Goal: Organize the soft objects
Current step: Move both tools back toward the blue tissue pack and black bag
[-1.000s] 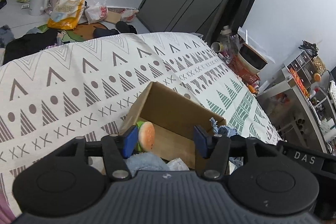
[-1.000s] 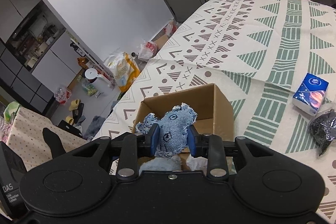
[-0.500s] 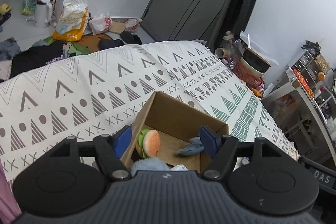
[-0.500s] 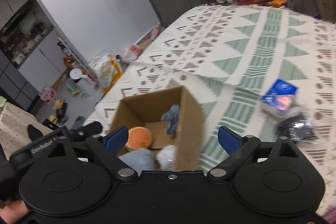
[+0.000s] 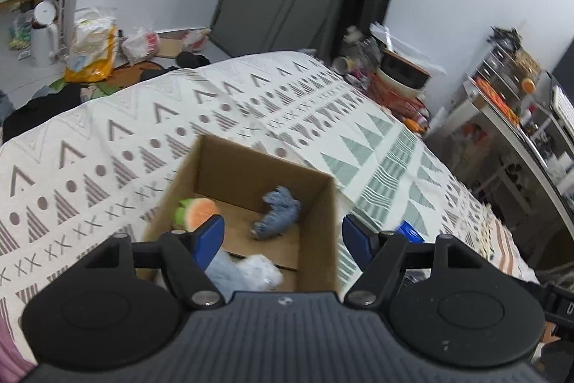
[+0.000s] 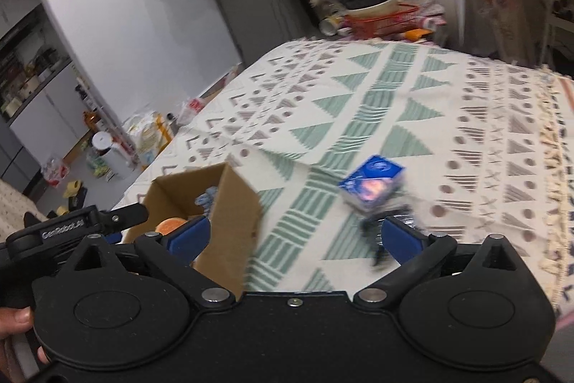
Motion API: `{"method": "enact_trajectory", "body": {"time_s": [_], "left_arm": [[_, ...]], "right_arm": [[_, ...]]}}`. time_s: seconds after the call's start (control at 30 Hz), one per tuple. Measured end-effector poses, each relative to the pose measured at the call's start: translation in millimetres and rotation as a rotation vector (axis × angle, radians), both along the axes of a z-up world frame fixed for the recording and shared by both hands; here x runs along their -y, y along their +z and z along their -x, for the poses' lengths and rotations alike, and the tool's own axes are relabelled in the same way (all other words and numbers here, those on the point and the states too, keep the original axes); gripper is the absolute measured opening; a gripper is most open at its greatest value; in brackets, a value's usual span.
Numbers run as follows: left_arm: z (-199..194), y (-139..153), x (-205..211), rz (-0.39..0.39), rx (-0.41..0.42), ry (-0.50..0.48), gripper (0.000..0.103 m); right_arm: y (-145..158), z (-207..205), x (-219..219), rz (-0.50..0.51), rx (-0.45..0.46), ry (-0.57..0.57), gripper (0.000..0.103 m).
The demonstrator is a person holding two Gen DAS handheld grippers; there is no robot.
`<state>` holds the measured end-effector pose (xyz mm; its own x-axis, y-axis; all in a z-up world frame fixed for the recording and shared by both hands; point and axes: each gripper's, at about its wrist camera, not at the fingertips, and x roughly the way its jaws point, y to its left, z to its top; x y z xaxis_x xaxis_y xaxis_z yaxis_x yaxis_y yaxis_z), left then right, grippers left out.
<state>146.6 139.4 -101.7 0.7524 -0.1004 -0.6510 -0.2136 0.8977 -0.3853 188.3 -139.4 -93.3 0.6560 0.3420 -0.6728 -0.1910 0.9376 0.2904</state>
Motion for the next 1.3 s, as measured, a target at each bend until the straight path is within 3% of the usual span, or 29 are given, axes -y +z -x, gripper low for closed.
{"method": "enact_trajectory", "body": {"time_s": [0.27, 0.5, 0.9, 1.3], "left_arm": [[2.9, 23.1, 37.1, -0.011, 0.012, -0.047, 0.071], [1.1, 40.8, 65.3, -0.037, 0.003, -0.069, 0.071], [-9.0, 46.0, 114.8, -0.080, -0.023, -0.103, 0.071], [-33.3, 31.9, 149.1, -0.103, -0.068, -0.125, 0.071]], "right_arm": [[32.6, 0.2, 48.4, -0.061, 0.019, -0.080, 0.103], [50.3, 6.7, 73.0, -0.165, 0.021, -0.067, 0.103], [30.3, 5.4, 120.3, -0.191, -0.021, -0.090, 0.103], [-20.5, -20.5, 139.0, -0.285, -0.143, -0.118, 0.100]]}}
